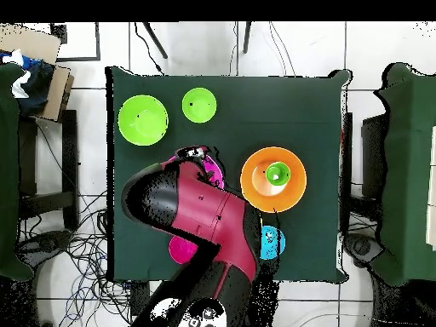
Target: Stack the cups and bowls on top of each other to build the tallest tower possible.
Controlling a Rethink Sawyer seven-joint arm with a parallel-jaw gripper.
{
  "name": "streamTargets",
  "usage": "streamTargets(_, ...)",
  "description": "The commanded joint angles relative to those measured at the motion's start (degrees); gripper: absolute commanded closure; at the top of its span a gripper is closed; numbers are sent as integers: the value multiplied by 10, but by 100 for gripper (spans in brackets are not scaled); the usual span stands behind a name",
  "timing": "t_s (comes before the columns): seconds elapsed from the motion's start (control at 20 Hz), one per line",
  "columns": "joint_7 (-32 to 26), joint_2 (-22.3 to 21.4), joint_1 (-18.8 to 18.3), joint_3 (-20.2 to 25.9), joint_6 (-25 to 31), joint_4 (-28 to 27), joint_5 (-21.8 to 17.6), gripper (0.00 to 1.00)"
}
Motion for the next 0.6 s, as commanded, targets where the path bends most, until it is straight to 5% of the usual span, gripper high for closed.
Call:
streamTargets(0.05,-29,14,-1,83,76,22,-44,0)
streamTargets(0.6,18,46,7,87,65,-11,-30,0)
